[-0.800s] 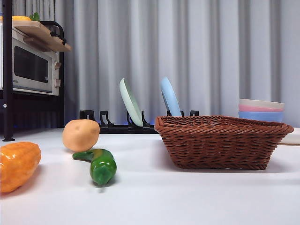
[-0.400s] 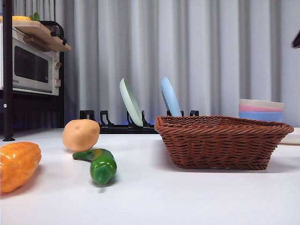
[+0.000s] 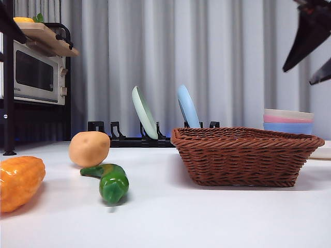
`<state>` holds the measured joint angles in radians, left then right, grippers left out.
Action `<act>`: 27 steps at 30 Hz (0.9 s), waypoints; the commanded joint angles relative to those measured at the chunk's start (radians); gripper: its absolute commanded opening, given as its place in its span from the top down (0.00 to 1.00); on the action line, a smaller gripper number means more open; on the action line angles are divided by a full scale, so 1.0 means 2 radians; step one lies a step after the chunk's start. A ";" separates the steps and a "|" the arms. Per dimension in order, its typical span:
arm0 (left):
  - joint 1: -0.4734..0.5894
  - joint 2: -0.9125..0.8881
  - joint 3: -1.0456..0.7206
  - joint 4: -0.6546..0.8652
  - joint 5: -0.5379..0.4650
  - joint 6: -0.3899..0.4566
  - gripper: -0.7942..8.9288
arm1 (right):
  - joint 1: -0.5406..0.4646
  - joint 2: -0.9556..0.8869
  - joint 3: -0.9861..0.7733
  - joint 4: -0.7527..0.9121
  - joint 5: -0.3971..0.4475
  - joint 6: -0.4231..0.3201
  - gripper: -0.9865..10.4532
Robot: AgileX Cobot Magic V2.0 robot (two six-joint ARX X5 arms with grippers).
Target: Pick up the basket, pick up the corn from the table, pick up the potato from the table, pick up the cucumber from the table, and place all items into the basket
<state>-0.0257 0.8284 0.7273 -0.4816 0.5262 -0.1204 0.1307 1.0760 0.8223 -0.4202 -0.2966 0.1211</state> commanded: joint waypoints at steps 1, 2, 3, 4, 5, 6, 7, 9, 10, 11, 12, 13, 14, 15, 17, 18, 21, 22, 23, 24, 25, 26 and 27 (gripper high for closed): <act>0.000 0.000 0.001 0.000 0.000 0.008 0.51 | 0.000 0.034 0.022 0.000 0.022 -0.014 0.56; 0.000 0.000 0.001 0.000 0.000 0.008 0.52 | 0.000 0.053 0.034 -0.001 0.030 -0.017 0.56; 0.000 0.000 0.001 0.000 0.000 0.008 0.52 | 0.000 0.068 0.043 -0.002 0.034 -0.018 0.56; 0.000 0.000 0.001 0.000 0.000 0.008 0.52 | 0.000 0.084 0.053 -0.003 0.034 -0.020 0.56; 0.000 0.000 0.001 0.000 0.000 0.008 0.52 | -0.001 0.105 0.067 -0.005 0.034 -0.021 0.56; 0.000 0.000 0.001 -0.001 -0.001 0.008 0.52 | -0.003 0.126 0.080 -0.006 0.034 -0.021 0.56; 0.000 0.000 0.001 -0.002 0.000 0.008 0.52 | -0.004 0.147 0.094 -0.010 0.034 -0.021 0.56; 0.000 0.000 0.001 -0.005 -0.001 0.008 0.52 | -0.006 0.185 0.119 -0.020 0.032 -0.022 0.56; 0.000 0.000 0.001 -0.006 -0.001 0.008 0.52 | -0.006 0.206 0.131 -0.024 0.031 -0.022 0.56; 0.000 0.000 0.001 -0.008 0.000 0.008 0.52 | -0.006 0.221 0.141 -0.027 0.031 -0.022 0.56; 0.000 0.000 0.001 -0.009 0.000 0.008 0.52 | -0.006 0.239 0.150 -0.028 0.030 -0.022 0.56; 0.000 0.000 0.001 -0.011 0.000 0.008 0.52 | -0.006 0.256 0.158 -0.029 0.030 -0.022 0.56; 0.000 0.000 0.001 -0.012 -0.001 0.008 0.52 | -0.006 0.268 0.164 -0.030 0.030 -0.022 0.56; 0.000 0.000 0.001 -0.014 -0.001 0.008 0.52 | -0.006 0.283 0.170 -0.030 0.027 -0.022 0.56; 0.000 0.000 0.001 -0.018 -0.001 0.008 0.52 | -0.006 0.305 0.175 -0.029 0.014 -0.022 0.59; 0.000 0.000 0.001 -0.019 -0.001 0.008 0.52 | -0.006 0.316 0.175 -0.028 0.006 -0.021 0.62; 0.000 0.000 0.001 -0.021 -0.001 0.008 0.52 | -0.006 0.341 0.175 -0.029 -0.002 -0.020 0.70; 0.000 0.000 0.001 -0.021 -0.001 0.008 0.52 | -0.006 0.346 0.175 -0.030 -0.003 -0.020 0.73; 0.000 0.000 0.001 -0.022 -0.001 0.008 0.52 | -0.006 0.353 0.175 -0.032 -0.009 -0.019 0.81; 0.000 0.000 0.001 -0.022 -0.001 0.008 0.52 | -0.006 0.354 0.175 -0.032 -0.009 -0.014 0.88; 0.000 0.000 0.001 -0.022 -0.001 0.008 0.52 | -0.006 0.354 0.175 -0.032 -0.010 -0.014 0.93; 0.000 0.000 0.001 -0.022 -0.001 0.008 0.52 | -0.006 0.351 0.176 -0.032 -0.009 -0.012 0.93; 0.000 0.001 0.001 -0.022 -0.002 0.008 0.52 | -0.006 0.346 0.176 -0.032 -0.010 -0.012 0.93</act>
<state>-0.0257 0.8291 0.7273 -0.5243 0.5255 -0.1188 0.1181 1.7741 1.1725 -0.4866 -0.3191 0.1024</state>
